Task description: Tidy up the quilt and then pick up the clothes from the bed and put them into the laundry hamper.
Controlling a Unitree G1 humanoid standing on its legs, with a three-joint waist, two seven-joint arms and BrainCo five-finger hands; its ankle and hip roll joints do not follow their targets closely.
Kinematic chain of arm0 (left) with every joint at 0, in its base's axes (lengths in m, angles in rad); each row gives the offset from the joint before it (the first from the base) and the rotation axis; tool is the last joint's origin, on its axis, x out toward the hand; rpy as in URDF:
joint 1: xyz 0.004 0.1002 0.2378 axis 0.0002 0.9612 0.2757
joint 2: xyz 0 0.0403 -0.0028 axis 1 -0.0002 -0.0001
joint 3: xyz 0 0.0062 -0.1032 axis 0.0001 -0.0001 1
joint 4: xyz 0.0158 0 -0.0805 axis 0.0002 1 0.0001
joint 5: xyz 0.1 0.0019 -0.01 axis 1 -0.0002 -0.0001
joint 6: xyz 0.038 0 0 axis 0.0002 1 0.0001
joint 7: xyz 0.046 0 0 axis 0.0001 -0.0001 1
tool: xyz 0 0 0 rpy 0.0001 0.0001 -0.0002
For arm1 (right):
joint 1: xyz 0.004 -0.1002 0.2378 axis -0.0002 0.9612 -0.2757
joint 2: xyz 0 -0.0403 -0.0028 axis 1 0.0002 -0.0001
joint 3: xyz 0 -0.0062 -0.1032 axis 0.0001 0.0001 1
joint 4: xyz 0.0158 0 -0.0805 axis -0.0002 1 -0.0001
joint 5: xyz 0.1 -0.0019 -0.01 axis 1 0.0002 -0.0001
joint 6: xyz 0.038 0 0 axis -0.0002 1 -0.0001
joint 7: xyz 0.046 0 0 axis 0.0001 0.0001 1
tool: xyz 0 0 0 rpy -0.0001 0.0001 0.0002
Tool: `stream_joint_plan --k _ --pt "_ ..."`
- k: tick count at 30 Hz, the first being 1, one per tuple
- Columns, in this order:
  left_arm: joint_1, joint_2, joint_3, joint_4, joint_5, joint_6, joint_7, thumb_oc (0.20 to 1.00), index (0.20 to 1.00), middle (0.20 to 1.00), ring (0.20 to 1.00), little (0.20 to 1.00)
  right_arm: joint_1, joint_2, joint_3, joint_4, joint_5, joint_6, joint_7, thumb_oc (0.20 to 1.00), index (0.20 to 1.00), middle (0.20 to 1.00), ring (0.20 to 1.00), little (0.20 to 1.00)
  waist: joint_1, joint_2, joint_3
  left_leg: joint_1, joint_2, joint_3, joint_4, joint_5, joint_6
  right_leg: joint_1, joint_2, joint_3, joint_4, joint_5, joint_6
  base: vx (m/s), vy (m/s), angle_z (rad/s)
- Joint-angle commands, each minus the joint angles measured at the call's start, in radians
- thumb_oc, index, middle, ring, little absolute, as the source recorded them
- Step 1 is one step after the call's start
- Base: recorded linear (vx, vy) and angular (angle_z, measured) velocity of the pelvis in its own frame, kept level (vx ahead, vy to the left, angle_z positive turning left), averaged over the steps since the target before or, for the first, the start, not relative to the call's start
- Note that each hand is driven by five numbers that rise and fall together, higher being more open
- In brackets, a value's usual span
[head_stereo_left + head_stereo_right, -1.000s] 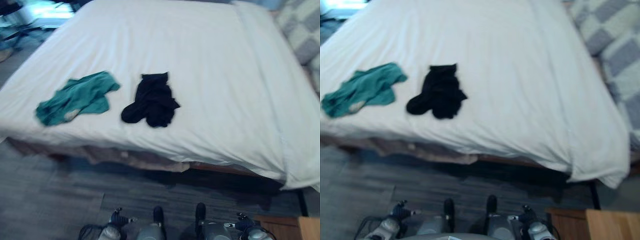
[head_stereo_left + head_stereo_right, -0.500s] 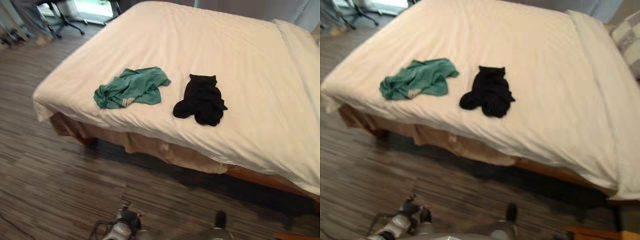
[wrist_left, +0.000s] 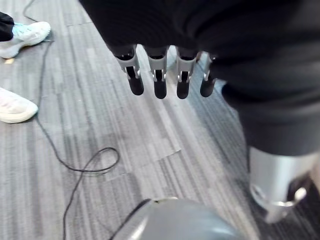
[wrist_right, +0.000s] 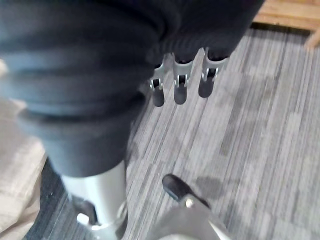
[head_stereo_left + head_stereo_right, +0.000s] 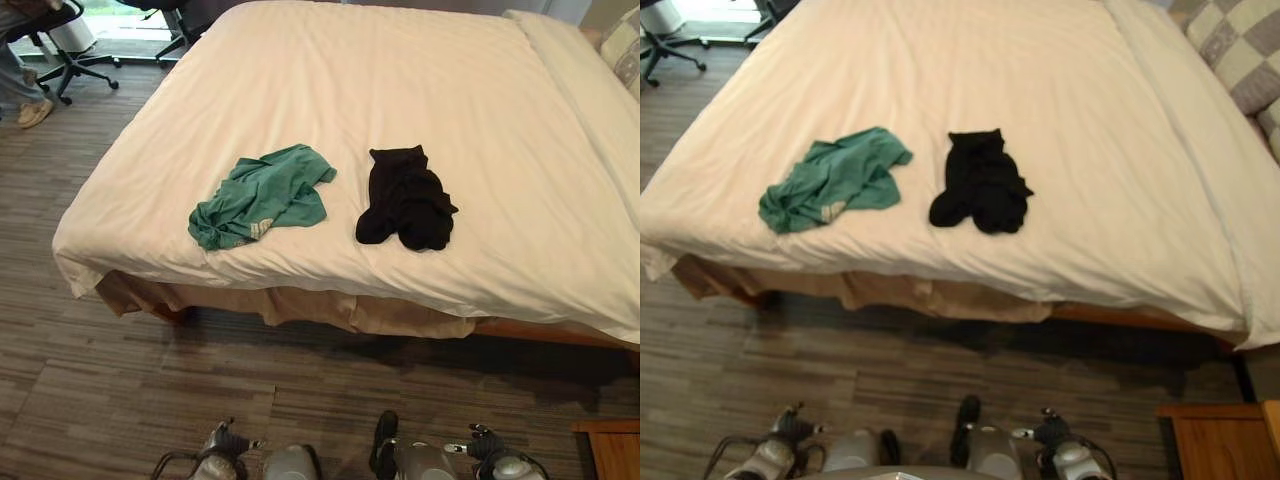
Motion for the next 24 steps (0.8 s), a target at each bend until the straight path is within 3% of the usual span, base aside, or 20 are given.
stream_joint_plan --k 1,2,4,6,7,9,12,13,14,15,16,17,18,19,20,22,24 --pt "-0.063 0.003 0.000 -0.007 -0.017 -0.023 0.027 1.000 1.000 1.000 1.000 1.000 -0.044 -0.025 0.043 -0.039 -0.024 -0.008 -0.007 1.000 1.000 1.000 1.000 1.000 -0.015 0.017 0.024 0.057 0.061 -0.011 -0.317 0.063 0.023 0.072 -0.049 0.031 -0.159 0.072 0.166 0.10 0.379 -0.38" --pt "-0.063 0.003 0.000 -0.007 -0.017 -0.024 0.027 1.000 1.000 1.000 1.000 1.000 -0.044 -0.026 0.043 -0.039 -0.024 -0.008 -0.007 1.000 1.000 1.000 1.000 1.000 -0.013 0.016 0.026 0.065 0.060 -0.007 -0.327 0.067 0.022 0.074 -0.050 0.034 -0.159 0.072 0.166 0.14 0.518 -0.55" --pt "-0.071 -0.002 -0.031 -0.002 0.003 -0.025 0.022 1.000 1.000 1.000 1.000 1.000 -0.035 -0.034 0.051 -0.055 -0.058 -0.015 -0.009 1.000 1.000 1.000 1.000 1.000 -0.013 0.040 0.003 0.115 0.137 -0.086 -0.484 0.136 0.002 0.070 -0.070 0.092 -0.159 0.060 0.191 0.17 0.519 -1.08" --pt "-0.070 -0.007 -0.037 0.001 0.004 -0.025 0.018 1.000 1.000 1.000 1.000 1.000 -0.034 -0.032 0.066 -0.066 -0.081 -0.017 -0.005 1.000 1.000 1.000 1.000 1.000 -0.018 0.050 -0.008 0.136 0.134 -0.110 -0.502 0.125 0.000 0.072 -0.072 0.103 -0.159 0.065 0.200 0.14 0.450 -0.96" --pt "-0.075 -0.019 -0.052 0.009 0.033 -0.018 0.020 1.000 1.000 1.000 1.000 1.000 -0.030 -0.023 0.073 -0.077 -0.140 -0.009 -0.011 1.000 1.000 1.000 1.000 1.000 -0.036 0.059 -0.029 0.163 0.115 -0.101 -0.512 0.103 -0.006 0.077 -0.097 0.102 -0.159 0.094 0.216 0.13 0.423 -0.81" --pt "-0.078 -0.011 -0.063 -0.009 0.047 -0.017 0.028 1.000 1.000 1.000 1.000 1.000 -0.037 -0.002 0.098 -0.111 -0.171 -0.008 -0.020 1.000 1.000 1.000 1.000 1.000 -0.039 0.035 -0.035 0.178 0.071 -0.094 -0.517 0.083 0.012 0.066 -0.127 0.122 -0.151 0.137 0.229 0.07 0.432 -0.39" --pt "-0.101 -0.002 -0.075 -0.017 0.052 -0.018 0.039 1.000 1.000 1.000 1.000 1.000 -0.061 0.033 0.136 -0.155 -0.173 -0.012 -0.012 1.000 1.000 1.000 1.000 1.000 -0.031 0.011 -0.019 0.189 0.041 -0.073 -0.517 0.067 0.035 0.043 -0.156 0.140 -0.129 0.171 0.243 -0.04 0.241 -0.14" --pt "-0.111 0.005 -0.079 -0.024 0.053 -0.021 0.046 1.000 1.000 1.000 1.000 1.000 -0.079 0.050 0.164 -0.184 -0.182 -0.019 -0.009 1.000 1.000 1.000 1.000 1.000 -0.022 0.003 -0.010 0.191 0.030 -0.060 -0.517 0.058 0.045 0.032 -0.172 0.129 -0.120 0.186 0.250 -0.08 0.245 -0.24" --pt "-0.118 0.015 -0.079 -0.033 0.051 -0.022 0.053 1.000 1.000 1.000 1.000 1.000 -0.113 0.074 0.209 -0.221 -0.195 -0.022 0.000 1.000 1.000 1.000 1.000 1.000 -0.002 -0.003 -0.001 0.199 0.018 -0.028 -0.517 0.041 0.057 0.019 -0.208 0.047 -0.096 0.212 0.248 -0.07 0.242 -0.44" --pt "-0.118 0.015 -0.079 -0.033 0.051 -0.022 0.053 1.000 1.000 1.000 1.000 1.000 -0.113 0.074 0.209 -0.221 -0.195 -0.022 0.000 1.000 1.000 1.000 1.000 1.000 -0.002 -0.003 -0.001 0.199 0.018 -0.028 -0.517 0.041 0.057 0.019 -0.208 0.047 -0.096 0.212 0.248 -0.04 0.249 -0.70" --pt "-0.105 0.021 -0.066 -0.030 0.036 -0.022 0.053 1.000 1.000 1.000 1.000 1.000 -0.131 0.083 0.236 -0.238 -0.195 -0.033 0.003 1.000 1.000 1.000 1.000 1.000 0.012 -0.003 0.000 0.202 0.016 -0.009 -0.517 0.033 0.061 0.022 -0.201 -0.024 -0.076 0.187 0.237 0.02 0.157 -0.47" --pt "-0.094 0.021 -0.057 -0.027 0.031 -0.021 0.053 1.000 1.000 1.000 1.000 1.000 -0.130 0.080 0.237 -0.233 -0.189 -0.035 0.004 1.000 1.000 1.000 1.000 1.000 0.008 -0.005 0.001 0.202 0.008 -0.017 -0.517 0.035 0.067 0.015 -0.170 0.009 -0.062 0.175 0.228 0.01 0.157 -0.21" --pt "-0.094 0.022 -0.057 -0.027 0.031 -0.021 0.052 1.000 1.000 1.000 1.000 1.000 -0.130 0.080 0.237 -0.233 -0.189 -0.035 0.004 1.000 1.000 1.000 1.000 1.000 0.007 -0.006 -0.002 0.198 0.007 -0.017 -0.517 0.036 0.068 0.011 -0.171 0.009 -0.063 0.176 0.228 0.16 0.185 0.29" --pt "-0.042 0.021 0.031 0.026 -0.050 -0.014 0.046 1.000 1.000 1.000 1.000 1.000 -0.084 0.050 0.152 -0.155 -0.109 -0.019 -0.020 1.000 1.000 1.000 1.000 1.000 -0.005 0.000 0.000 0.201 -0.051 -0.076 -0.517 0.031 0.095 0.010 -0.018 0.205 -0.065 0.095 0.186 0.14 0.135 0.27" --pt "-0.042 0.021 0.031 0.026 -0.050 -0.014 0.046 1.000 1.000 1.000 1.000 1.000 -0.085 0.050 0.152 -0.155 -0.109 -0.019 -0.020 1.000 1.000 1.000 1.000 1.000 -0.006 -0.001 -0.002 0.198 -0.051 -0.077 -0.517 0.033 0.095 0.008 -0.019 0.204 -0.066 0.096 0.186 0.20 0.149 0.65" --pt "0.020 0.054 0.160 0.075 -0.109 -0.006 0.058 1.000 1.000 1.000 1.000 1.000 -0.041 -0.008 0.002 -0.063 -0.039 -0.007 -0.057 1.000 1.000 1.000 1.000 1.000 -0.006 0.013 -0.014 0.207 -0.074 -0.099 -0.517 0.028 0.102 0.056 -0.011 0.233 -0.115 0.104 0.183 0.10 0.011 1.19" --pt "0.054 0.076 0.212 0.097 -0.124 -0.002 0.065 1.000 1.000 1.000 1.000 1.000 -0.025 -0.036 -0.051 -0.055 -0.023 -0.004 -0.067 1.000 1.000 1.000 1.000 1.000 -0.004 0.016 -0.022 0.212 -0.073 -0.094 -0.517 0.026 0.101 0.066 -0.017 0.222 -0.132 0.110 0.187 0.11 -0.015 0.65"
